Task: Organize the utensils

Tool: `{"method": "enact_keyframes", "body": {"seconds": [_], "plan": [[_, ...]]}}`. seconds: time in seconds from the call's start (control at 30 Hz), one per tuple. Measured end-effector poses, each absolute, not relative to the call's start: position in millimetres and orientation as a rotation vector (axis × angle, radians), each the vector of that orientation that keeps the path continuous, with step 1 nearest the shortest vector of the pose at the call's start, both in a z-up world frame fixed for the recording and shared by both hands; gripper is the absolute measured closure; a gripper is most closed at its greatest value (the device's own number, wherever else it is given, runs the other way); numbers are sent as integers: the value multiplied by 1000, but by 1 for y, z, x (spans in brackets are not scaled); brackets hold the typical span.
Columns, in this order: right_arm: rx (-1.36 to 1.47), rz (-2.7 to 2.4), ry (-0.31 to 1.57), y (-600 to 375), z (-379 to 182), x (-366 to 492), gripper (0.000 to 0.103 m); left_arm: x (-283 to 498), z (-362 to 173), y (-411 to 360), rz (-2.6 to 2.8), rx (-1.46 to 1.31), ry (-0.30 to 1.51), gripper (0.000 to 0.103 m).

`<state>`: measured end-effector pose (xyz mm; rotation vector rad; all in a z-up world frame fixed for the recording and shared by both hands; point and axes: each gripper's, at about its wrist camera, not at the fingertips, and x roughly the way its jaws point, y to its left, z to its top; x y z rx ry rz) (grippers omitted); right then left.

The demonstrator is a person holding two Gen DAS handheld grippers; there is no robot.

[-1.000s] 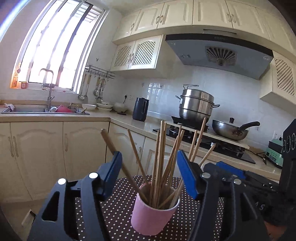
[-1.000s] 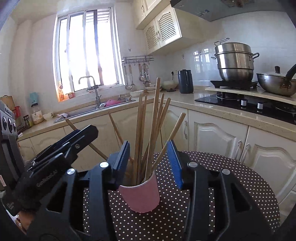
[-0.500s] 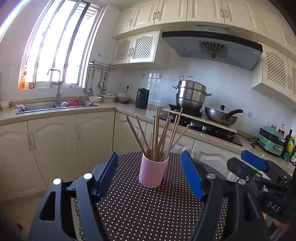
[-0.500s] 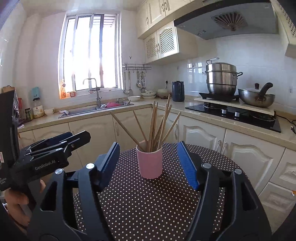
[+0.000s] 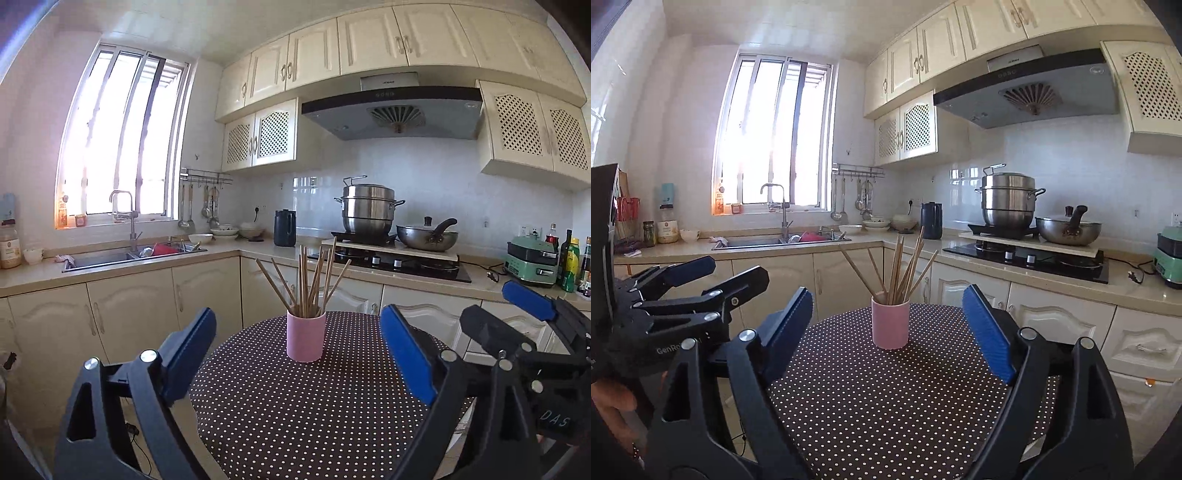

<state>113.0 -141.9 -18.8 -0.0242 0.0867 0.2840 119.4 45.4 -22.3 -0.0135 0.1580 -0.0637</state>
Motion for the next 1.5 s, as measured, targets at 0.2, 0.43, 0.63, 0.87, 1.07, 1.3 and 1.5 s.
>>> {"method": "enact_keyframes", "body": {"seconds": [0.2, 0.43, 0.63, 0.87, 1.07, 1.3, 1.5], "plan": [[-44, 261, 41, -146, -12, 82, 20, 89, -15, 40, -63, -28, 126, 13], [-29, 255, 24, -155, -4, 51, 19, 50, -8, 30, -57, -11, 65, 13], [-33, 257, 14, -159, 3, 32, 18, 23, 2, 21, -31, 16, 14, 13], [-21, 256, 0, -163, 10, 17, 15, 4, 11, 16, -34, 31, -24, 13], [-14, 231, -9, -167, 12, 14, 9, -2, 14, 15, -49, 18, -36, 13], [-23, 210, -7, -169, 10, 13, 9, -1, 12, 11, -45, 34, -38, 13], [-30, 202, -10, -170, 10, 9, 9, 0, 11, 11, -60, 24, -33, 13]]}}
